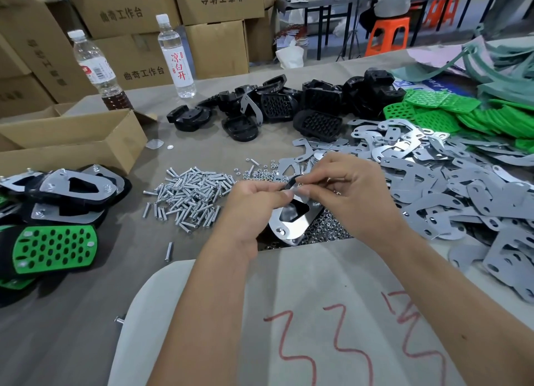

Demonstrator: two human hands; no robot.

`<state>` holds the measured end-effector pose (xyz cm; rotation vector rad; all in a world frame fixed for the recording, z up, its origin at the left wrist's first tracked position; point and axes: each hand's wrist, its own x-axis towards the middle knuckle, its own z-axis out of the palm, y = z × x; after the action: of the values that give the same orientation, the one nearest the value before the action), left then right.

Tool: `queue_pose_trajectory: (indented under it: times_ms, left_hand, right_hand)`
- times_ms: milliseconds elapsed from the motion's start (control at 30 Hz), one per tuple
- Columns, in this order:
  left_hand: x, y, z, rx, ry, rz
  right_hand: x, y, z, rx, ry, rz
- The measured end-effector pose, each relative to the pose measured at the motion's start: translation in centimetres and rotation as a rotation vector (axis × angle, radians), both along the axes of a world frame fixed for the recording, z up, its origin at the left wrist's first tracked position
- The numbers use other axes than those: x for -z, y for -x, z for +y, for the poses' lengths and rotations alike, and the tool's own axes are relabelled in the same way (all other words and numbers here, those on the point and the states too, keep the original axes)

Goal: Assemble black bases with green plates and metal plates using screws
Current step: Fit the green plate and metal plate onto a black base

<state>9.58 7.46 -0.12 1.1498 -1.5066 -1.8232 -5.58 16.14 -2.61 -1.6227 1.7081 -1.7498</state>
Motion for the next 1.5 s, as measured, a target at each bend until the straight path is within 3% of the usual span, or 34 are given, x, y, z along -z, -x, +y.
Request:
queue_pose_trajectory:
  times_ms: [233,767,1067,1300,1500]
  left_hand:
    - [0.0,0.1,-0.3,0.024,-0.022,-0.003]
    - [0.3,0.5,0.3,0.048,0.089,-0.004]
    - [0.4,0.5,0.1,0.035,0.08,-0.017]
    - [0.4,0.6,0.2,0.03,0.048,-0.014]
    - [0.5,0.6,0.0,0.003,0.035,-0.033]
  right_hand:
    - [0.3,0.3,0.0,0.016,-0.027,-0.081]
    - [-0.7,0.4,0.3,0.029,-0.028,0.311]
    - [0.0,0.6,0.1,-0.065,-0.01,-0.088]
    - [0.3,0.8,0.1,-0.039,-0.053,-0.191]
    - [-0.1,0.4,0.3,-0.044,-0.044,-0.112]
